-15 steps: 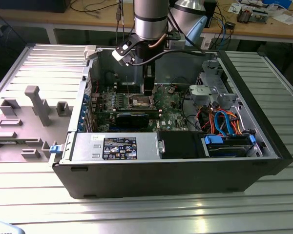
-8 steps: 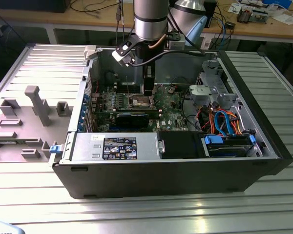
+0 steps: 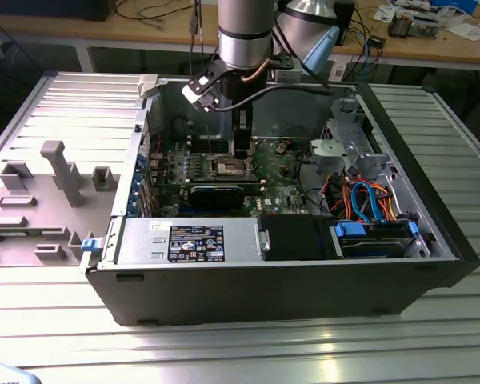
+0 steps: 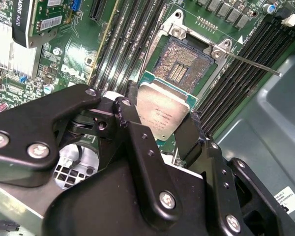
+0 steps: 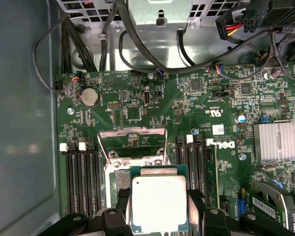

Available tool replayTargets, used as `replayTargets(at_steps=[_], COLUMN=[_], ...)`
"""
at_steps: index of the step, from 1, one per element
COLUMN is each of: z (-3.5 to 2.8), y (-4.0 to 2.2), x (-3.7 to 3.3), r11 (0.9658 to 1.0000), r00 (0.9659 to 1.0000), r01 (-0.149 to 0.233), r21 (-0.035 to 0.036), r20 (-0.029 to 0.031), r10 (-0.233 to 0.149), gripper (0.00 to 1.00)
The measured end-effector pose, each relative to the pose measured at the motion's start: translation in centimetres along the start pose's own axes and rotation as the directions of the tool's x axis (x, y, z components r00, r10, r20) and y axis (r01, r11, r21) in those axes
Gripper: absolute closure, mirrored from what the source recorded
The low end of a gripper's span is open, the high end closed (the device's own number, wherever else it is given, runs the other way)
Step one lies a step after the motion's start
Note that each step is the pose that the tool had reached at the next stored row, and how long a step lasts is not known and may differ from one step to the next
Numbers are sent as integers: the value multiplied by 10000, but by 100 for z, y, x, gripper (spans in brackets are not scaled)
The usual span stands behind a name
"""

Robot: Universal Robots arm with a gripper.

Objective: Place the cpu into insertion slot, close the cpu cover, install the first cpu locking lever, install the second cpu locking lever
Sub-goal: 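Place the cpu into insertion slot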

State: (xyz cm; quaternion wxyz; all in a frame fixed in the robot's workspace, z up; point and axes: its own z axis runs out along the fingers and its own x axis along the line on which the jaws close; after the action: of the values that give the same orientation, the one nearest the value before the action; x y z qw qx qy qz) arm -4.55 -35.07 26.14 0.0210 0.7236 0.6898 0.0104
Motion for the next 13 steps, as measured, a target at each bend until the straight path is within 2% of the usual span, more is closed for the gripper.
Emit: replayTargets(at_steps=[1,5,7,13], z=[30,32,94,98], y=[-4,-4,-8,-16], x=[0,0,1,5], r11=[10000,10000,10000,10000], r00=[10000,10000,10000,10000], r01=[0,0,0,-2], r21=[0,0,0,0], r20=[0,0,0,1], r10=[0,0,0,2], gripper=[45,45,45,45])
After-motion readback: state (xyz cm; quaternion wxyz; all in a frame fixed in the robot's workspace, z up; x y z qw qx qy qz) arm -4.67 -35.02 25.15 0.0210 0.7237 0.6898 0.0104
